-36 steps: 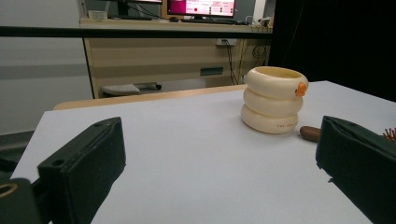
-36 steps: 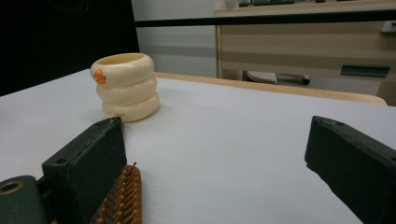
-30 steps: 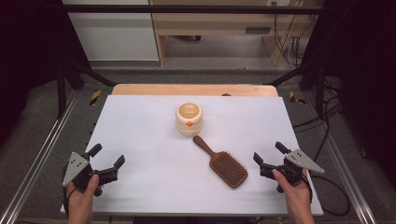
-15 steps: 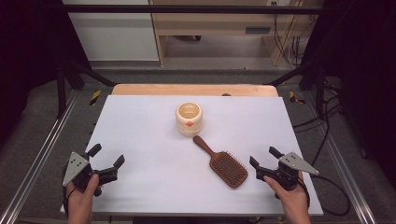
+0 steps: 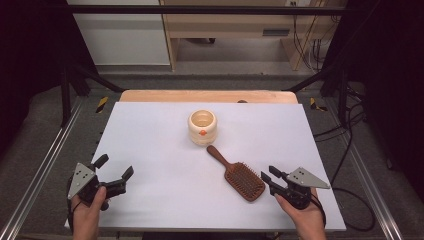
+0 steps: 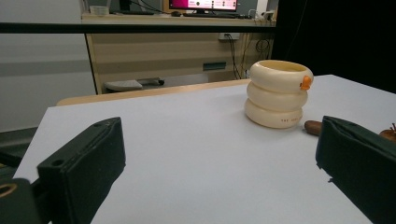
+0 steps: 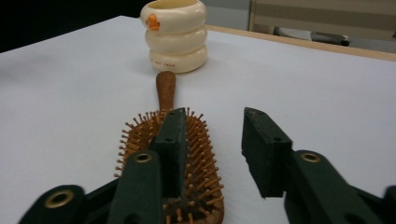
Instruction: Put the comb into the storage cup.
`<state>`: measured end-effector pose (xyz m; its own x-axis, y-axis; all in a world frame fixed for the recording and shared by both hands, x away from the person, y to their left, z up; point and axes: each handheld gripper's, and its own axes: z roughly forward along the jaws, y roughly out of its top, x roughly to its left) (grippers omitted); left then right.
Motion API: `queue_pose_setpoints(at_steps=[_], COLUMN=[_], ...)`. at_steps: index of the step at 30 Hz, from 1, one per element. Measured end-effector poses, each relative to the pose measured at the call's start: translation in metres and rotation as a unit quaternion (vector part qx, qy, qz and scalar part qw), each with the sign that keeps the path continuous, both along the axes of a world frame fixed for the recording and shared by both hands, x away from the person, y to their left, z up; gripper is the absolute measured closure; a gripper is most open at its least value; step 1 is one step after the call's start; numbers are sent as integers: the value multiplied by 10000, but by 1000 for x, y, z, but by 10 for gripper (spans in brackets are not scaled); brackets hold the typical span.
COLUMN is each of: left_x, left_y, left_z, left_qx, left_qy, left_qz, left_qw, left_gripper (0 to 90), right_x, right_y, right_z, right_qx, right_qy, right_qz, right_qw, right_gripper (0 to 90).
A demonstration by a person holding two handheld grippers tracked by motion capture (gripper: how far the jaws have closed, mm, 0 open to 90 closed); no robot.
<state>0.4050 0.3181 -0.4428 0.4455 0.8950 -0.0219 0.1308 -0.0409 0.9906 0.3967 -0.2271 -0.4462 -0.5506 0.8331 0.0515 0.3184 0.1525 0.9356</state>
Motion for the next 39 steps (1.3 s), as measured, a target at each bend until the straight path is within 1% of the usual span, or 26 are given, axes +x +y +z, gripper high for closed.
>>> queue_pose_setpoints(at_steps=[5, 8, 10, 11, 14, 17, 19, 23, 24, 25, 28, 35, 36, 39], left_x=[0, 0, 0, 0, 0, 0, 0, 0, 0, 0, 0, 0, 0, -1], left_y=[0, 0, 0, 0, -1, -1, -1, -1, -1, -1, -1, -1, -1, -1], left_z=[0, 0, 0, 0, 0, 0, 0, -1, -1, -1, 0, -1, -1, 0], left_qx=[10, 16, 24, 24, 26, 35, 38, 27, 27, 25, 31, 23, 20, 33], left_qy=[5, 13, 17, 17, 20, 29, 27, 32, 32, 33, 32, 40, 42, 36], left_qz=[1, -9, -14, -14, -20, -27, -29, -18, -18, -16, -20, -20, -16, -15], left_qw=[10000, 10000, 10000, 10000, 10000, 10000, 10000, 10000, 10000, 10000, 10000, 10000, 10000, 10000], left_gripper=[15, 15, 15, 15, 15, 15, 15, 16, 16, 16, 16, 16, 16, 16], right_x=[-4, -6, -7, -7, -7, -8, -9, -10, -10, -11, -14, -20, -23, -25], right_y=[5, 6, 7, 7, 8, 11, 13, 15, 15, 17, 19, 24, 25, 27], right_z=[1, 1, 1, 1, 1, 2, 2, 2, 2, 1, 1, -2, -3, -4], right_qx=[-101, -123, -112, -112, -136, -153, -204, -190, -190, -216, -222, -338, -402, -429], right_qy=[29, 128, 224, 224, 336, 439, 482, 597, 597, 645, 695, 798, 836, 873], right_qz=[149, 172, 194, 194, 292, 465, 429, 534, 534, 588, 652, 798, 861, 910], right_qw=[9998, 9997, 9995, 9995, 9989, 9978, 9977, 9966, 9966, 9960, 9952, 9930, 9920, 9911], right_gripper=[767, 851, 886, 886, 900, 900, 900, 900, 900, 900, 900, 900, 900, 900])
